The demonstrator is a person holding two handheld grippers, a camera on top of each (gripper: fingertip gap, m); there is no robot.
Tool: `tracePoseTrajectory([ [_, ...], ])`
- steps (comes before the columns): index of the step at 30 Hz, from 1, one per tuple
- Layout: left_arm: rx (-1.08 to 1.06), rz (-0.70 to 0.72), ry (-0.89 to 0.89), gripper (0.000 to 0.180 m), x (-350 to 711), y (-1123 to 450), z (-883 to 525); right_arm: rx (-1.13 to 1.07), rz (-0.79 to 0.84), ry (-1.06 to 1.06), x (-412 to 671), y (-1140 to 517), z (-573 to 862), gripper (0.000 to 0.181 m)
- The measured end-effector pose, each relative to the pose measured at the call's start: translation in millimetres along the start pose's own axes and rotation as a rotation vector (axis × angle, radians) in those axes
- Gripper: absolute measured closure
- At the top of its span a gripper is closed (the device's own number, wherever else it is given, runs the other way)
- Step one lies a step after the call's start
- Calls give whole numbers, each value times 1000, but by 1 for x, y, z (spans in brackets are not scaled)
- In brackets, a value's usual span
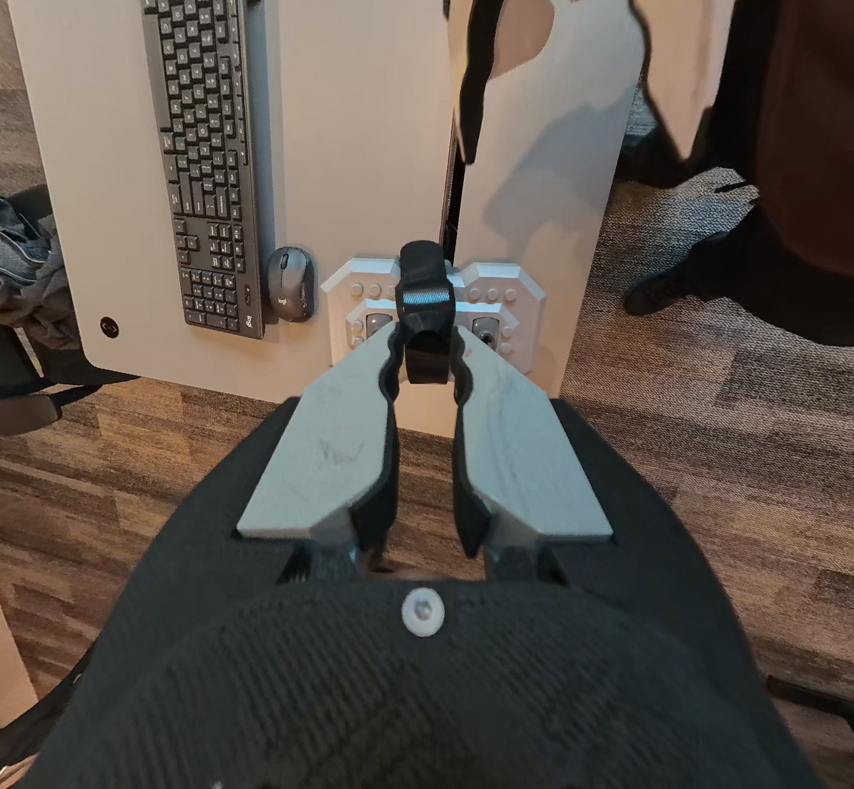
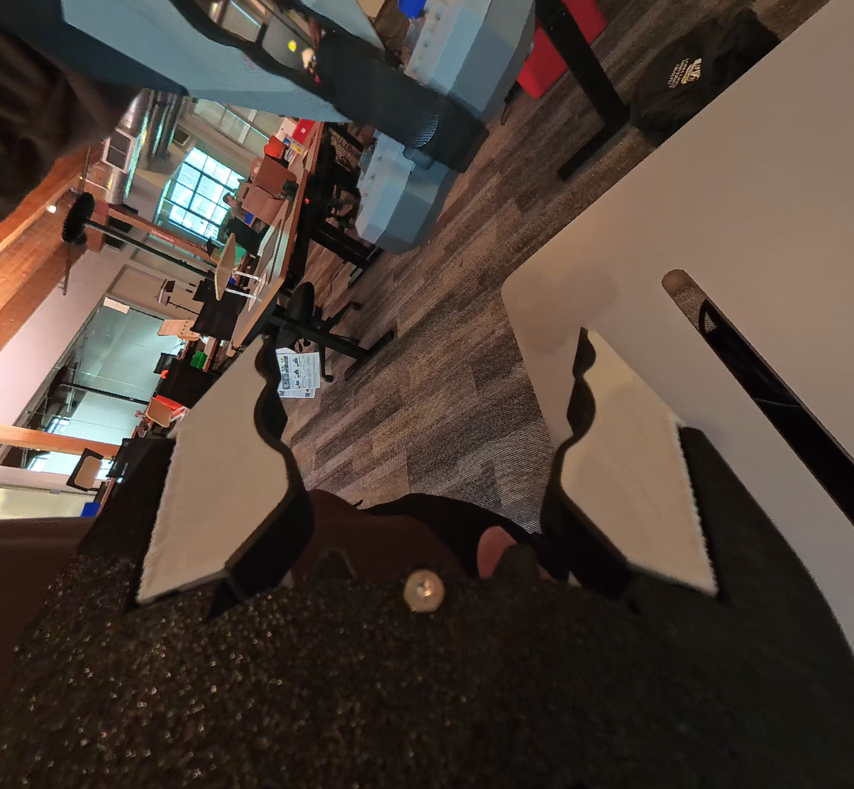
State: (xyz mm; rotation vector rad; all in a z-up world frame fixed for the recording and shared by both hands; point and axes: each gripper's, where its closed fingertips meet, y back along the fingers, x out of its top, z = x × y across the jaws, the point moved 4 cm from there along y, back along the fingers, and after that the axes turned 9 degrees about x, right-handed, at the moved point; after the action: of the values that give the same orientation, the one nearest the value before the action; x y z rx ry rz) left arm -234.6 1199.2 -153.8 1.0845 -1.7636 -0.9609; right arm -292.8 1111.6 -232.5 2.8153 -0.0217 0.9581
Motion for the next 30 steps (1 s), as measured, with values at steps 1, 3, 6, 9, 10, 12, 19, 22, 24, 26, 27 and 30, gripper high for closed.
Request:
tracePoseTrajectory([
  [1, -1, -4, 3, 162, -2, -1, 0, -3, 3, 0, 0, 3, 0, 57],
  [3, -6, -5, 16, 162, -6, -4, 1, -10, 5, -1, -1, 8, -2, 57],
  [6, -6, -21, 26, 162, -13, -10, 1, -14, 10, 0, -3, 15, -5, 57],
  [9, -9, -35, 51, 162, -22, -14, 1, -18, 15, 1, -4, 21, -9, 57],
  [10, -9, -40, 57, 162, -25, -15, 1, -18, 17, 0, -4, 24, -10, 57],
  [12, -10, -49, 68, 162, -31, -18, 1, -17, 22, 0, -4, 27, -12, 57],
  [19, -11, -60, 78, 162, -36, -20, 2, -19, 18, -11, -8, 26, -6, 57],
  [22, -13, -50, 66, 162, -31, -17, 3, -5, 14, -24, -9, 19, -2, 57],
  [24, -16, -40, 51, 162, -24, -15, 3, 2, 8, -28, -8, 13, 1, 57],
  [26, -18, -22, 37, 162, -16, -13, 4, 4, -2, -28, -7, 7, 4, 57],
  [27, -19, -13, 29, 162, -11, -11, 4, 8, -5, -27, -6, 3, 4, 57],
  [30, -17, 19, 2, 162, 3, -8, 6, 14, -20, -28, -5, -6, 7, 57],
])
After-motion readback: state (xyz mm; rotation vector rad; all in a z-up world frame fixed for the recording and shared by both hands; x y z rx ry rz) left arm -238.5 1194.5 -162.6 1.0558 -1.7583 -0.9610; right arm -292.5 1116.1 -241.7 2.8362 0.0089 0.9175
